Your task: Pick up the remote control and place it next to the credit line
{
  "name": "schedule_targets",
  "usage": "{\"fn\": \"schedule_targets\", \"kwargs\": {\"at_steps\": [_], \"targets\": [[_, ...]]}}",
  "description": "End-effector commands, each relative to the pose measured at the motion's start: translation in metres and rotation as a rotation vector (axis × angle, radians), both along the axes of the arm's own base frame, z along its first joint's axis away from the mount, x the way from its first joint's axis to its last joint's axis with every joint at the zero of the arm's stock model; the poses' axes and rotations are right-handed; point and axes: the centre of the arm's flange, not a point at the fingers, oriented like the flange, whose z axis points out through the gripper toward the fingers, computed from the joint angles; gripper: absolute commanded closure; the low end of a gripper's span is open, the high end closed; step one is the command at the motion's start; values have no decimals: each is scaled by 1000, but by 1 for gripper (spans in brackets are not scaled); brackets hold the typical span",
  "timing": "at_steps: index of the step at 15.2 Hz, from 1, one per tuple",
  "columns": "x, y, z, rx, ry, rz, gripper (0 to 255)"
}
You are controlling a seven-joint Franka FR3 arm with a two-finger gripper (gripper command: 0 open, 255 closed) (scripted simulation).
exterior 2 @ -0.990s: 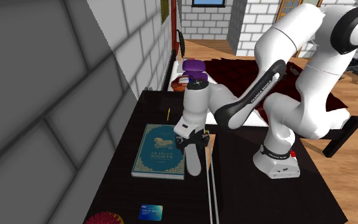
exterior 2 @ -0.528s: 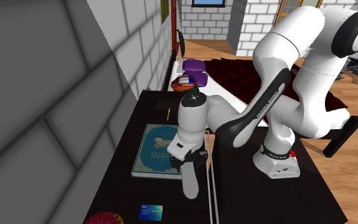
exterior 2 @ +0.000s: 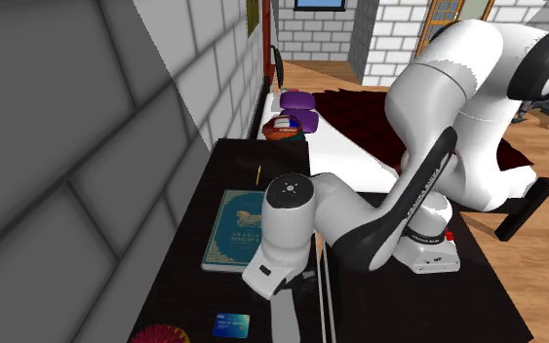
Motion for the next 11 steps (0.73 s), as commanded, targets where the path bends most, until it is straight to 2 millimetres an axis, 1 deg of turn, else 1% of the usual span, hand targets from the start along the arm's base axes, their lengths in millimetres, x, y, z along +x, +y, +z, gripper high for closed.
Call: {"fn": "schedule_targets", "kwargs": {"at_steps": [1,3,4,11], "targets": [[7,25,-2,1,0,-1,255],[9,51,-1,1,0,-1,255],[11,70,-1,1,0,-1,255],[11,70,-38,1,0,-1,255]]}}
